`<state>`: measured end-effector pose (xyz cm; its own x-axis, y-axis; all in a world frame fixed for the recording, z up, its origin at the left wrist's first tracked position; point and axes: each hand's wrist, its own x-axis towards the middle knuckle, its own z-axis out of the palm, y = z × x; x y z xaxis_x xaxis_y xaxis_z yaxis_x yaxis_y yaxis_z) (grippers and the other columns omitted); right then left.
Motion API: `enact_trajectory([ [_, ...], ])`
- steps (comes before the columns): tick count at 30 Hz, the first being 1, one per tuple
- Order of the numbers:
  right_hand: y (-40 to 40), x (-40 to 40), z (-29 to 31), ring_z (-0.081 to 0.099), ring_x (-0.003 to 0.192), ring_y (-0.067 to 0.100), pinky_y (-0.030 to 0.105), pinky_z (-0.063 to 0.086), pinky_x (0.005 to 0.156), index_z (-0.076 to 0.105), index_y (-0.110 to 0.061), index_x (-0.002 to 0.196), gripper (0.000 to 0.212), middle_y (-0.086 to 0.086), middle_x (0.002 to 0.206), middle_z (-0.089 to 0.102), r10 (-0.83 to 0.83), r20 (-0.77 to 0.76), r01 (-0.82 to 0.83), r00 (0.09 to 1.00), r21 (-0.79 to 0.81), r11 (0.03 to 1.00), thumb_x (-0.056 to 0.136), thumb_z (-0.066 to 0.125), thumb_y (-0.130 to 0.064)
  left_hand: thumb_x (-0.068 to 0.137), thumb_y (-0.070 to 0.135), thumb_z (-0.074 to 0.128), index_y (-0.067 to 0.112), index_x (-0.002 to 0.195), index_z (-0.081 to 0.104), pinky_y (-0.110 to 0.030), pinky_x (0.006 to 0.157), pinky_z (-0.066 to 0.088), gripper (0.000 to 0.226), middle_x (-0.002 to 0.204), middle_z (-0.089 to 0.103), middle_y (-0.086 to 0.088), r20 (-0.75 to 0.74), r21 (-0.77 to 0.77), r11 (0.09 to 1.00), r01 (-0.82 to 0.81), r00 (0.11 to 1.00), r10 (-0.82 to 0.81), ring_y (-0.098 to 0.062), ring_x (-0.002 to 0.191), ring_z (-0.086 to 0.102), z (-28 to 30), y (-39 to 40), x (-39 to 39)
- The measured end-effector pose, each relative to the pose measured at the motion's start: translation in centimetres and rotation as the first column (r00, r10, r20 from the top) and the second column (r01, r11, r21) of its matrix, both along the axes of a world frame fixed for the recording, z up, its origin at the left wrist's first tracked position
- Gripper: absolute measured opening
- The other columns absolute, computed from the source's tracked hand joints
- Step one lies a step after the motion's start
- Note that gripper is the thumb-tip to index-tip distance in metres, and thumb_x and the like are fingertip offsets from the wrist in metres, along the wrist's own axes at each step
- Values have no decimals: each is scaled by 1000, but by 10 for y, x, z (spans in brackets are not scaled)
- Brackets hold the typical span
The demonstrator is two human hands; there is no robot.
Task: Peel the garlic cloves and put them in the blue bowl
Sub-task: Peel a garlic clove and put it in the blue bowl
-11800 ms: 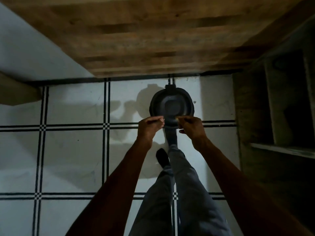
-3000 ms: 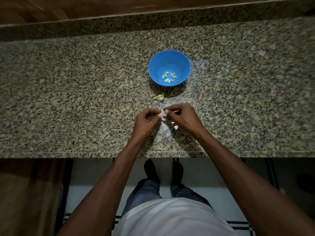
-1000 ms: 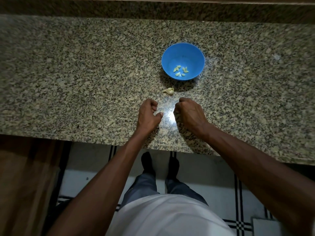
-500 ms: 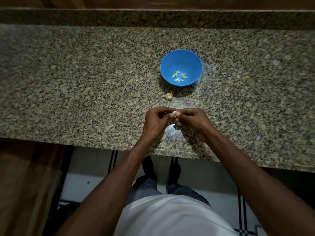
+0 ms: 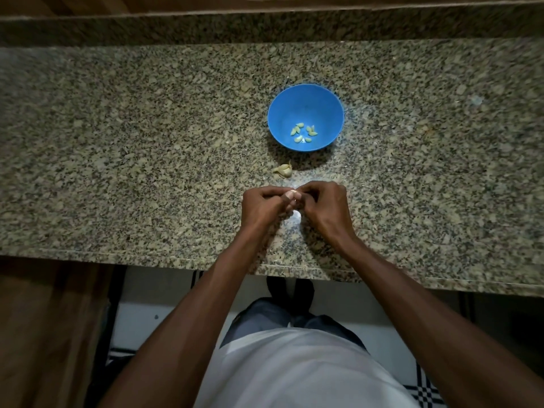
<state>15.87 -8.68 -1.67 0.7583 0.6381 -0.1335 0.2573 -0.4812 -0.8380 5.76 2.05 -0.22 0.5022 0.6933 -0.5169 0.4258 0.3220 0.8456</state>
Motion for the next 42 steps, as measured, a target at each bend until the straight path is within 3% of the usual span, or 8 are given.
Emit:
enact_trajectory([
  [4, 2, 0, -1, 73, 69, 4, 36, 63, 66, 85, -14, 93, 17, -1, 83, 81, 62, 41, -61, 997, -30, 998, 92, 69, -8, 91, -2, 75, 0, 96, 80, -41, 85, 65, 7, 88, 79, -19, -43, -187, 982, 30, 998, -38, -34, 89, 78, 1, 19, 1],
  [9, 7, 6, -2, 73, 68, 1, 30, 63, 67, 85, -16, 92, 12, -7, 80, 79, 30, -80, -34, 996, -43, 999, 92, 73, -14, 93, -1, 72, 1, 96, 79, -37, 79, 64, 8, 93, 77, -25, 11, -228, 963, 144, 989, -145, -28, 79, 72, 0, 35, -1],
  [19, 4, 0, -10, 74, 71, 16, 33, 56, 67, 84, -11, 98, 10, 2, 79, 79, -49, -342, 66, 939, 38, 997, 92, 79, -17, 87, 5, 79, 7, 95, 80, -54, 81, 64, 8, 80, 78, -15, 7, 81, 958, 274, 961, -275, -30, 77, 78, -16, 41, -9],
  [26, 3, -3, -12, 79, 77, 19, 41, 65, 77, 83, -10, 100, 13, 5, 84, 81, -99, -317, 97, 943, -19, 995, 88, 81, -14, 81, 10, 80, 20, 90, 81, -42, 74, 66, 14, 83, 79, 4, -123, 327, 867, 375, 927, -354, -10, 75, 76, -24, 41, -11],
  [31, -2, -6, -8, 79, 82, 18, 36, 63, 77, 84, -13, 100, 17, 2, 88, 81, -114, -355, 132, 928, 28, 991, 88, 85, -26, 89, 19, 82, 13, 108, 81, -40, 84, 65, 20, 98, 81, -2, 56, 156, 902, 403, 908, -416, -18, 92, 78, -18, 38, -14],
  [36, -2, -9, -2, 79, 82, 25, 41, 65, 79, 82, -7, 100, 22, 8, 87, 81, -109, -452, 153, 885, 62, 986, 89, 85, -26, 87, 16, 85, 5, 98, 81, -34, 73, 63, 16, 87, 80, -9, 70, 121, 950, 289, 952, -299, -23, 81, 78, -18, 32, -12],
  [39, -2, -8, -3, 78, 75, 14, 38, 66, 73, 83, -13, 95, 24, 1, 81, 80, -99, -274, 101, 956, -5, 995, 91, 82, -36, 87, 18, 85, 5, 96, 80, -28, 68, 62, 17, 84, 80, -8, 42, 115, 953, 282, 957, -288, -19, 77, 78, -16, 27, -10],
  [42, 5, -4, 2, 73, 66, 4, 34, 64, 65, 83, -17, 89, 9, -5, 76, 78, -1, -5, 1, 1000, -78, 997, 93, 78, -22, 90, 11, 80, 6, 89, 81, -29, 67, 60, 5, 80, 78, -11, 0, 13, 979, 202, 979, -202, -20, 71, 74, -10, 19, -5],
])
